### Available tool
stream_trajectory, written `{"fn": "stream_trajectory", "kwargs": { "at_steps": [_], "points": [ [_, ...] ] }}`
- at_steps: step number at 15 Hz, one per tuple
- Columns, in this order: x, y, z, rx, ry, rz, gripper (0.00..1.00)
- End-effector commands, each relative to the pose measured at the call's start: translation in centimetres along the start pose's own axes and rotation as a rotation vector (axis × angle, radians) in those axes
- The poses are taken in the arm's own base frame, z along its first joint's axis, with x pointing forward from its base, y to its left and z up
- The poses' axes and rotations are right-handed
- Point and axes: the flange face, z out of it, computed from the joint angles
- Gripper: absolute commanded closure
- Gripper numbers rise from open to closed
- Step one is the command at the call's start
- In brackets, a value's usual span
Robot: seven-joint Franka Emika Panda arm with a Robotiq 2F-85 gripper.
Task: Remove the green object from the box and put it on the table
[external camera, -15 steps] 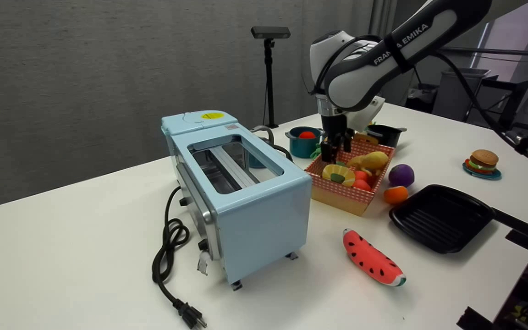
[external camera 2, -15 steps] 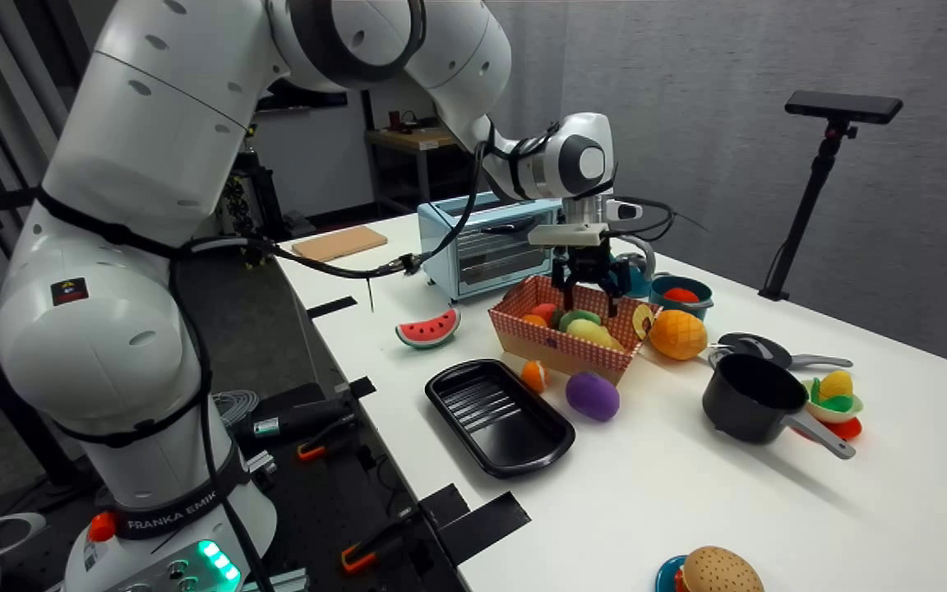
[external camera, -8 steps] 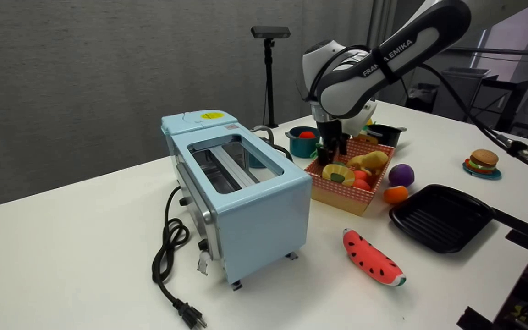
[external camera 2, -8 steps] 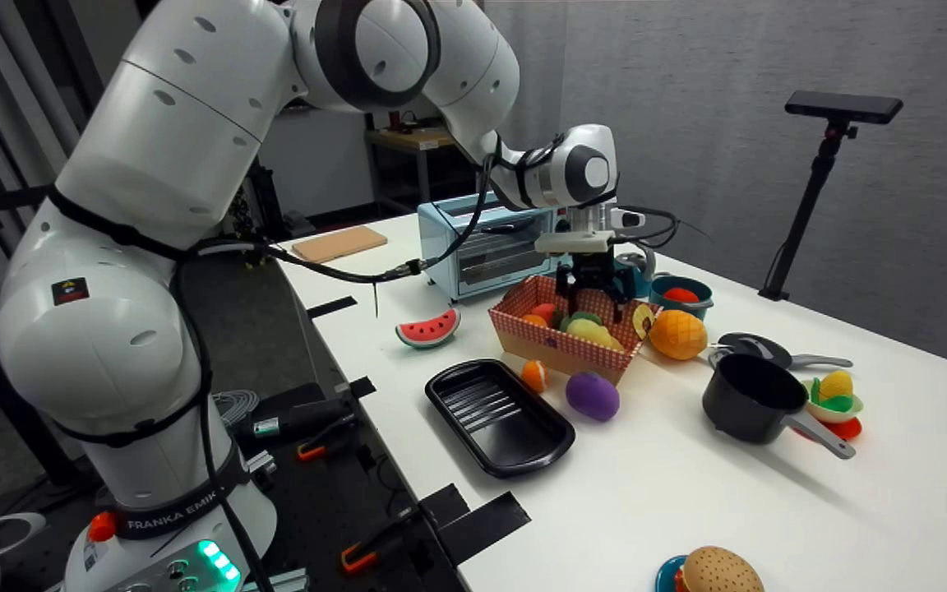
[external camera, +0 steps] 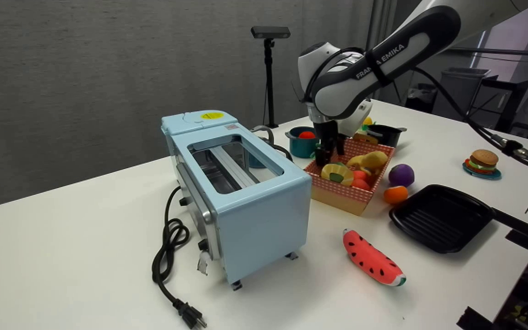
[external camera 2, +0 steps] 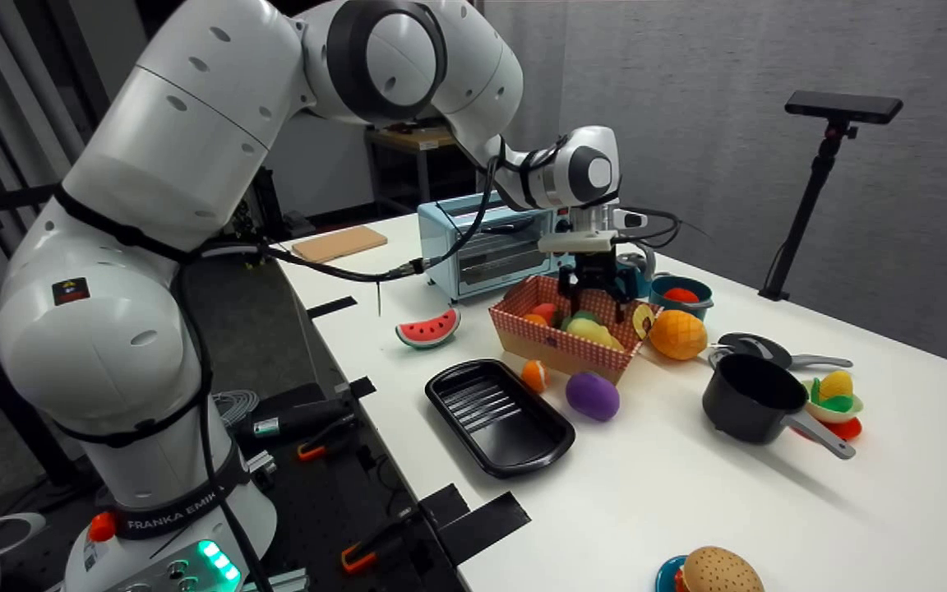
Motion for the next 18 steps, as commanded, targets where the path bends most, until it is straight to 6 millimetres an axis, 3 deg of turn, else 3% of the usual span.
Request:
{"fn": "stream_trajectory", "kwargs": {
  "at_steps": [1,18],
  "points": [
    [0.89,0.23,0.43,-0.009,-0.011,-0.003,0.00],
    [0.47,0.09,0.23,-0.002,-0.010,0.003,0.00]
  ]
}}
